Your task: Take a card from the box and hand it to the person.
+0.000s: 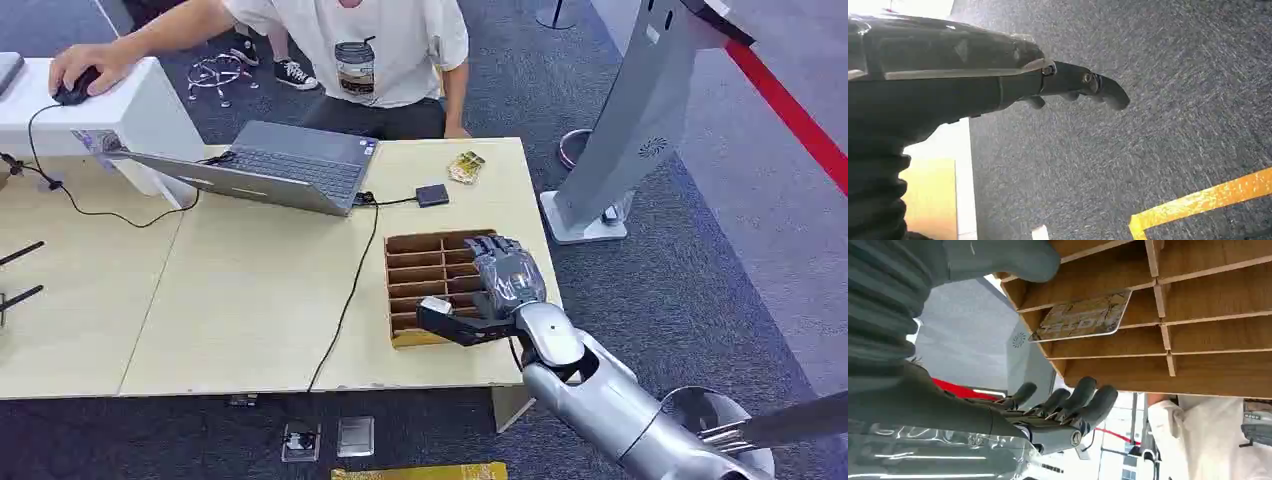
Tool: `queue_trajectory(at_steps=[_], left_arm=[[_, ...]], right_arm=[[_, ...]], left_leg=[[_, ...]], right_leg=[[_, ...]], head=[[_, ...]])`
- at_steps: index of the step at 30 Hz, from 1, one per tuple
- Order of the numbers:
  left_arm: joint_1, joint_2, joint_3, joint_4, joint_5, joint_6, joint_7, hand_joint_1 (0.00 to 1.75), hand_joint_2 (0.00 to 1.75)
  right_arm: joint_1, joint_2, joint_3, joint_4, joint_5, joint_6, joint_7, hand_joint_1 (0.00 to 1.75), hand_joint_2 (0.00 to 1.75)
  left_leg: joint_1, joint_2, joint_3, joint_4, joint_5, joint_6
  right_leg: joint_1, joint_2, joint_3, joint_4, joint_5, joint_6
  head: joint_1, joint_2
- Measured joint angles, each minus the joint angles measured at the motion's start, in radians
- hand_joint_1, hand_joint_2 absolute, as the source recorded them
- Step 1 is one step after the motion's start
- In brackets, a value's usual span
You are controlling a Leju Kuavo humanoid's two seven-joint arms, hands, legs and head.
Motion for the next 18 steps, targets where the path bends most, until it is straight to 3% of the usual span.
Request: queue_trajectory(at_steps=[18], left_arm=[[0.0,0.0,0.0,0.0,0.0,0.001,0.0,0.0,1.75]], right_arm=[[-0.004,0.0,0.0,0.005,0.0,-0.007,-0.002,0.75,1.75]], left_leg=[[0.0,0.0,0.0,0.0,0.0,0.0]], right_leg=[[0.0,0.0,0.0,0.0,0.0,0.0]], head=[[0.0,0.0]])
